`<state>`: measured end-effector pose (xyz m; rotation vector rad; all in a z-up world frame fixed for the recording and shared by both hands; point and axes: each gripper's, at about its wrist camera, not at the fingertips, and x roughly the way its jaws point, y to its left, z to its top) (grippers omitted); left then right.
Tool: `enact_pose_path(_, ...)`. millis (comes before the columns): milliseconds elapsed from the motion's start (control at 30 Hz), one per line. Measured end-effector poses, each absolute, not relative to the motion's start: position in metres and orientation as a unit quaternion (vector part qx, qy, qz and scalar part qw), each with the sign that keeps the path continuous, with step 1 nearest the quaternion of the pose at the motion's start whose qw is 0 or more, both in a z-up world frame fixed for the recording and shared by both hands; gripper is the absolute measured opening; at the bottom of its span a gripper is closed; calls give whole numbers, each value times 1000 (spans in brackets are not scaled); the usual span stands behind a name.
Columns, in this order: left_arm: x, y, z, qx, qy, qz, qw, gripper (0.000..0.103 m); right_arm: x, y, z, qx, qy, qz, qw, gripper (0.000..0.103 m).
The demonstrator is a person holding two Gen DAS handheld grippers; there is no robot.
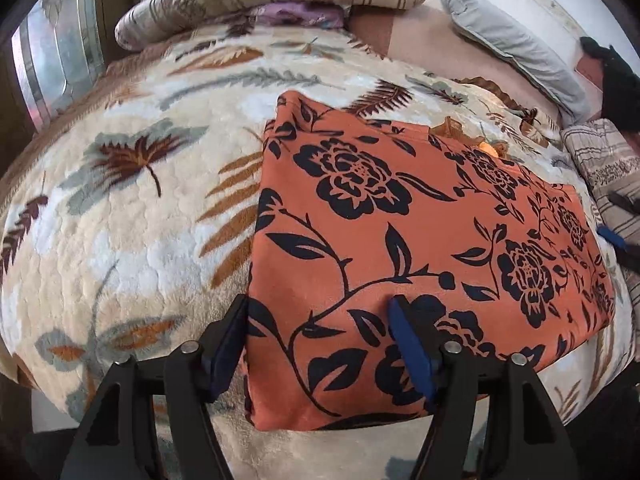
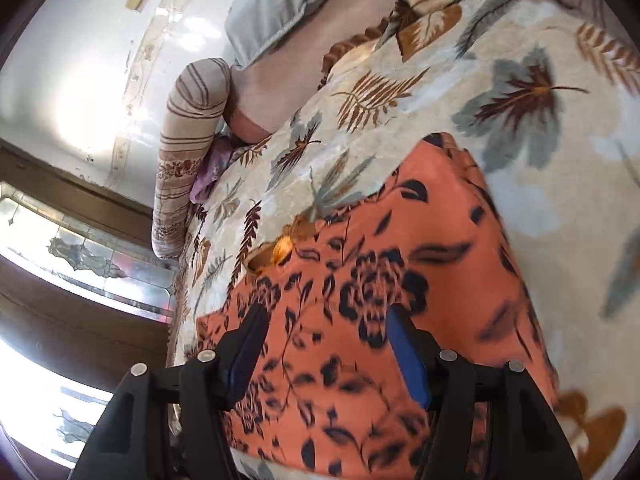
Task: Fold small clothes
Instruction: 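Release the hem and press the folded blouse flat with both grippers, then smooth the folded orange blouse flat with both grippers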
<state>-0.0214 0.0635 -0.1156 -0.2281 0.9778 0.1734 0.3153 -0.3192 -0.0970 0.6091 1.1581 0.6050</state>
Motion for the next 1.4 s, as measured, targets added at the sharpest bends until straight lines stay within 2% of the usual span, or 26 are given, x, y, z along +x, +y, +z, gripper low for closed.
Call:
enact_pose_path(133,-22,70,-121,-120,469,77,871,78,395,-289,-151,307,547,232,743,65)
enact_pose_path(200,-21,73,-122,-123,469,71,872,79,409,-308,-173,393,525,217,723,64)
enact_pose_path(333,-21,68,-123,-105,465,69,876,80,406,-322,-151,421,487,241,726,66)
enact_pose_path(433,-19,68,-124,-101,464,69,877,82,412,-316,-154,386,508,249,729,67)
enact_pose_path(467,-19,68,-124,-102,465,68,877,82,413,-321,-162,383,511,239,731,64)
enact_pose_path(533,-20,70,-120,-108,465,68,876,82,402,-334,-162,418,490,234,728,63)
enact_pose_path(633,-30,76,-102,-116,438,89,887,82,371,-321,-124,325,476,235,782,67)
enact_pose_path(733,-46,80,-84,-128,410,98,898,82,320,-316,-88,286,468,300,780,67)
enact_pose_path(833,-50,88,-101,-132,458,133,869,82,259,-320,-68,269,460,347,772,67)
enact_pose_path(900,-49,95,-122,-145,497,136,845,79,226,-316,-77,269,472,364,756,74)
enact_pose_path(1000,-58,94,-96,-151,471,133,859,79,207,-313,-106,242,510,321,761,75)
enact_pose_path(1133,-56,96,-57,-138,422,116,889,79,194,-332,-108,262,496,322,763,75)
enact_pose_path(1267,-1,114,-51,-135,432,112,885,79,198,-340,-111,293,496,325,750,75)
enact_pose_path(1400,72,138,-79,-126,472,115,865,79,198,-333,-121,291,492,332,750,75)
